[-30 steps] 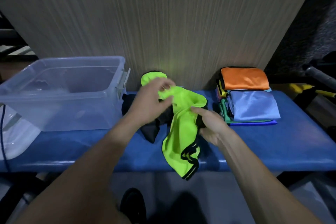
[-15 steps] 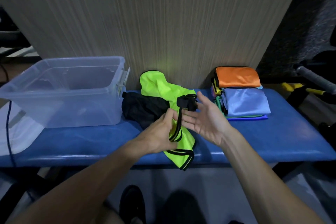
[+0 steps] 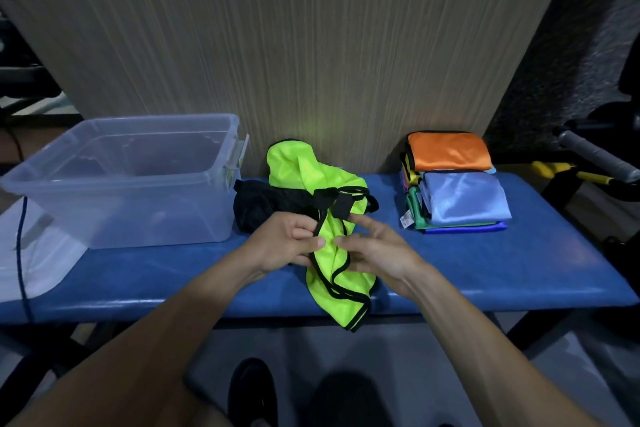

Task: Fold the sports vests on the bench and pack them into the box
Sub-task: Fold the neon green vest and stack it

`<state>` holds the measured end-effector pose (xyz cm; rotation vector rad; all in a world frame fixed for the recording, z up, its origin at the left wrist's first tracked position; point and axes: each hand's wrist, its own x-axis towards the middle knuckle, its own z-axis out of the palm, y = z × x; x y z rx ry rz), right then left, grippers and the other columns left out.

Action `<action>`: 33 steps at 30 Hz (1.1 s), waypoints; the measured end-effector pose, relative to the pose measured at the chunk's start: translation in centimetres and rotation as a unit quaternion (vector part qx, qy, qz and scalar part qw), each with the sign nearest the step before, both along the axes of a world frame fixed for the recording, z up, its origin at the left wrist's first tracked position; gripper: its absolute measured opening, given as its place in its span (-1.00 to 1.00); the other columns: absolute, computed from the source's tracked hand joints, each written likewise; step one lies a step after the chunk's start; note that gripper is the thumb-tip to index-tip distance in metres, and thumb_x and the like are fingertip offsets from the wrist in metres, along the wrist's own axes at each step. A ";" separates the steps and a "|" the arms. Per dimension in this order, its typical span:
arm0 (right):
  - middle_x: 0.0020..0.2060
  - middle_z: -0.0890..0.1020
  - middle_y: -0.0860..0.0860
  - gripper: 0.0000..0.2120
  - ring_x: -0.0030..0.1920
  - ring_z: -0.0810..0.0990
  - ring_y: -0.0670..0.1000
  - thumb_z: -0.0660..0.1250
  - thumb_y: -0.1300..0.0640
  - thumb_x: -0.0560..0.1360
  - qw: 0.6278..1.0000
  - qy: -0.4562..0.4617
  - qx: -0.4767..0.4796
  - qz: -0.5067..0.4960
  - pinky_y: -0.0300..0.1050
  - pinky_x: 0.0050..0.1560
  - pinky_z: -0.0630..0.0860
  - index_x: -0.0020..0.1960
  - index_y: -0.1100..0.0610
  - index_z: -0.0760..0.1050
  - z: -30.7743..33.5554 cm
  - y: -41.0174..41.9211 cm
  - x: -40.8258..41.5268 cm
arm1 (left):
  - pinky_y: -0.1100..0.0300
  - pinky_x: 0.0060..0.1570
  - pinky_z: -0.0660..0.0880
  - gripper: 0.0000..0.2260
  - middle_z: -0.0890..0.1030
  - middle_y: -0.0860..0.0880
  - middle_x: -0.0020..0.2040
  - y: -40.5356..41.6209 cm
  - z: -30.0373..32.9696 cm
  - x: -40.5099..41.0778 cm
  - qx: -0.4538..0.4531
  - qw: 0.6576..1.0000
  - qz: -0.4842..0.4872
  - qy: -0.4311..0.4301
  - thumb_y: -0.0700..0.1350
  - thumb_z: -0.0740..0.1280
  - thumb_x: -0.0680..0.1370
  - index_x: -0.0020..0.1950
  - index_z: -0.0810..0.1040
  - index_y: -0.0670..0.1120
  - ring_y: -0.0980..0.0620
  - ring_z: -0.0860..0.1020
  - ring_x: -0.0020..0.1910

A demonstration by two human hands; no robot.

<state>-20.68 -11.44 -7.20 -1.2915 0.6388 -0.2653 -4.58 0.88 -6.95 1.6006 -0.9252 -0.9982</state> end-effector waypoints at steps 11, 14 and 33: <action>-0.23 0.65 0.07 -0.87 -0.26 0.62 -0.02 0.52 0.26 0.47 0.996 -0.031 -0.011 -0.084 -0.09 -0.29 0.63 -0.07 0.17 0.58 1.1 -0.9 0.3 | 0.23 -0.40 0.57 -0.74 0.72 -0.23 -0.14 -1.4 1.9 -0.1 -0.013 0.996 0.089 0.029 -0.23 0.56 0.45 0.04 0.61 -0.31 0.02 0.65 -0.32; -0.19 0.65 0.12 -0.82 -0.28 0.63 0.00 0.54 0.23 0.43 0.994 -0.057 -0.001 -0.091 -0.08 -0.28 0.63 -0.07 0.15 0.55 2.0 -1.0 0.3 | 0.22 -0.45 0.55 -0.74 0.70 -0.25 -0.17 -2.1 2.6 -0.5 -0.031 0.992 0.113 0.042 -0.23 0.58 0.43 0.01 0.60 -0.30 0.00 0.60 -0.39; -0.23 0.66 -0.19 -0.69 -0.25 0.59 -0.11 0.51 0.29 0.46 0.970 -0.163 -0.114 -0.136 -0.28 -0.27 0.51 0.16 0.10 0.63 3.4 -0.5 0.0 | 0.18 -0.23 0.62 -0.77 0.67 -0.18 -0.11 -3.2 4.6 -2.4 -0.120 0.986 0.072 0.089 -0.26 0.39 0.60 0.25 0.59 -0.24 -0.01 0.66 -0.22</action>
